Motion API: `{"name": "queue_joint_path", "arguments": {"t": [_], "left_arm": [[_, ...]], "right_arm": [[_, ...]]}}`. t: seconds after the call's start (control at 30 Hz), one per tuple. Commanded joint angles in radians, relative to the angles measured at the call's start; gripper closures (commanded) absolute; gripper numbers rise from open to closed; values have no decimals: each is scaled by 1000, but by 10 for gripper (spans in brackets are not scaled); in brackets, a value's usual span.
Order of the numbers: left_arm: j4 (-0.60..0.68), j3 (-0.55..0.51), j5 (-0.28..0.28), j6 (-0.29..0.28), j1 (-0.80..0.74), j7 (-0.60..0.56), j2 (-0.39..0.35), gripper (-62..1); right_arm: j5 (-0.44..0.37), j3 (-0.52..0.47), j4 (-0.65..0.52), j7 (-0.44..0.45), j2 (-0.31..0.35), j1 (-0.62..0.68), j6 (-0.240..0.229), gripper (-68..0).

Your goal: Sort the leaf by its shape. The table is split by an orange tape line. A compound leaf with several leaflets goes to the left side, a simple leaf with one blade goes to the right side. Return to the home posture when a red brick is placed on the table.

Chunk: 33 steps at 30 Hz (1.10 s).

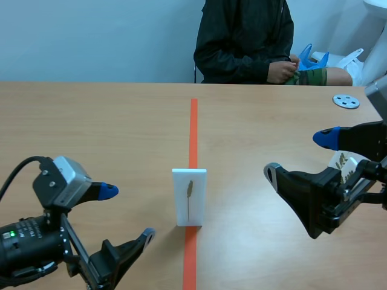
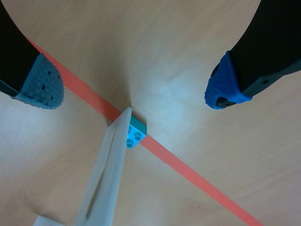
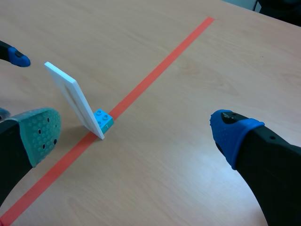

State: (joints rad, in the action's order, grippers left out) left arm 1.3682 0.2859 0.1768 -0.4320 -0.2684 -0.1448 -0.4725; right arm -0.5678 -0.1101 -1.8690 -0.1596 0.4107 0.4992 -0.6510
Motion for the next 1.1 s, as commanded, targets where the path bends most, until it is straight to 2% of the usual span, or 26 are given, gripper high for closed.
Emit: {"name": "queue_joint_path", "arguments": {"t": [0.0, 0.53, 0.63, 0.9, 0.93, 1.07], "left_arm": [[-3, 17, 9, -6, 26, -29, 18, -623], [-285, 174, -119, 9, 248, -161, 160, -623], [-323, 190, -119, 29, 275, -181, 173, -623], [-367, 224, -122, 31, 322, -203, 195, -623], [-367, 227, -122, 33, 324, -207, 195, -616], [-367, 233, -122, 41, 325, -216, 195, -476]], "right_arm": [[-8, -14, 0, 15, 16, -9, 5, -679], [-7, -14, 0, 15, 16, -9, 7, -679], [-7, -14, 0, 15, 16, -9, 7, -679], [-7, -14, 0, 15, 15, -9, 7, -679], [-7, -14, 0, 15, 15, -9, 7, -679], [-7, -14, 0, 15, 15, -9, 7, -679]]}}
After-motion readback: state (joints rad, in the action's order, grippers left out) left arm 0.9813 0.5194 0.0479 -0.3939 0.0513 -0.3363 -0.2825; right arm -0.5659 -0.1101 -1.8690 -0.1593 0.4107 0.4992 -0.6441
